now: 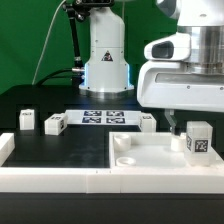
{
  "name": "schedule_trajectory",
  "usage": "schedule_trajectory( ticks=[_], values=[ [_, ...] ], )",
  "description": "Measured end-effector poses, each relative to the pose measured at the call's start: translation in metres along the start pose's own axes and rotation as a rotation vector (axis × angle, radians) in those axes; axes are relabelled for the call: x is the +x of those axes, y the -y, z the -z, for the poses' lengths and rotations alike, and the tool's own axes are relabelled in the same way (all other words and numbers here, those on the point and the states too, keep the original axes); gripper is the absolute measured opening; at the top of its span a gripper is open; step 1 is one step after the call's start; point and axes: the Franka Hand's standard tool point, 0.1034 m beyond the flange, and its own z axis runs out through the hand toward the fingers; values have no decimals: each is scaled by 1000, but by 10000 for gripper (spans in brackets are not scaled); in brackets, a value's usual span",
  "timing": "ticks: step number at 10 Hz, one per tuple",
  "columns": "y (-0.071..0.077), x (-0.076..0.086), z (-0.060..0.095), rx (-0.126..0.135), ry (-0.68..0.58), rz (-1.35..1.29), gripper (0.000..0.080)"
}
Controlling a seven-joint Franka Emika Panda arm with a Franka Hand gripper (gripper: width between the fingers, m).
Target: Assemble one leg
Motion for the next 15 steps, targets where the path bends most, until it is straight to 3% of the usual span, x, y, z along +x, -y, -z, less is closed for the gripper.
schedule_trajectory(
  ticks=[3, 4, 5, 6, 7, 8, 15],
  values=[
    [-1, 1, 0, -11, -8, 140, 648],
    [-1, 1, 0, -11, -8, 140, 501],
    [-1, 1, 0, -11, -7, 140, 501],
    [-1, 1, -1, -11, -7, 122, 364],
    [-2, 2, -1, -13, -7, 97, 291],
    [-3, 3, -1, -12, -6, 75, 291],
    [-7, 2, -1, 23, -9, -811, 291]
  ],
)
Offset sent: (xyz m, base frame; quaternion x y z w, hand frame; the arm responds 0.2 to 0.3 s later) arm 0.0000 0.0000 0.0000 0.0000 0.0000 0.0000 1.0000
